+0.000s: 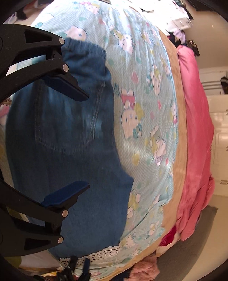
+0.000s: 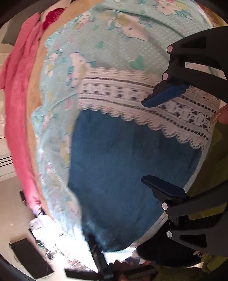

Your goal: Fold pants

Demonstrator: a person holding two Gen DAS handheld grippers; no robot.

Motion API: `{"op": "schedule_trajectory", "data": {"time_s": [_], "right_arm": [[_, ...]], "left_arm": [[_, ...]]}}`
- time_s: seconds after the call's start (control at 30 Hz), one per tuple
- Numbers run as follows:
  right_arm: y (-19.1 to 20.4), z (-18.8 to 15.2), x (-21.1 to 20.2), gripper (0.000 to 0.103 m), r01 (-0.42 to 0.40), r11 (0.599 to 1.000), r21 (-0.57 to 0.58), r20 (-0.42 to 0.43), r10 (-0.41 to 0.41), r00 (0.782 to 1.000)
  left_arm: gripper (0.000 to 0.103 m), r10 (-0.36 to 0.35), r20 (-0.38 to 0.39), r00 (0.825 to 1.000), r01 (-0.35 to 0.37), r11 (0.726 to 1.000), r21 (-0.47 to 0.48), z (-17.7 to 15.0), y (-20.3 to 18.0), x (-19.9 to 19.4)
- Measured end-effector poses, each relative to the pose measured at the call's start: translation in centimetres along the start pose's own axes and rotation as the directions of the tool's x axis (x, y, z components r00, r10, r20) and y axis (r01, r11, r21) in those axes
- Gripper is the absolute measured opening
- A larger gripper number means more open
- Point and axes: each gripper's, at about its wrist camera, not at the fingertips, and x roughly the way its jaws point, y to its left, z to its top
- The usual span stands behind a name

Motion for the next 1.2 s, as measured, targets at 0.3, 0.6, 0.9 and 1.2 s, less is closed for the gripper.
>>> {"op": "schedule_trajectory", "data": {"time_s": [0.3, 0.6, 0.9, 1.2], "right_arm": [[0.6, 6.5, 1.7, 0.081, 0.026, 0.998, -0.055, 0.083, -0.021, 0.996], [-1.2, 5.8, 8.0, 0.082, 0.061, 0.997, -0.038, -0.108, -0.065, 0.992], [-1.4, 6.1, 7.3, 0.082, 0.041, 0.999, -0.004, -0.08, -0.041, 0.996], [-2.6, 5.7, 3.0, 0.09, 0.037, 0.999, 0.027, 0.013, -0.038, 0.999]], "left_arm": [[0.092, 0.016, -0.095, 0.995, -0.01, 0.998, 0.061, 0.7, -1.8, 5.2], [0.095, 0.011, -0.134, 0.991, -0.008, 1.0, 0.022, -0.6, 1.0, 7.3], [0.095, 0.026, -0.119, 0.993, -0.024, 0.999, 0.023, -0.6, 0.8, 7.0], [0.094, 0.025, -0.06, 0.998, -0.023, 0.999, 0.041, -0.4, -1.0, 2.6]]}}
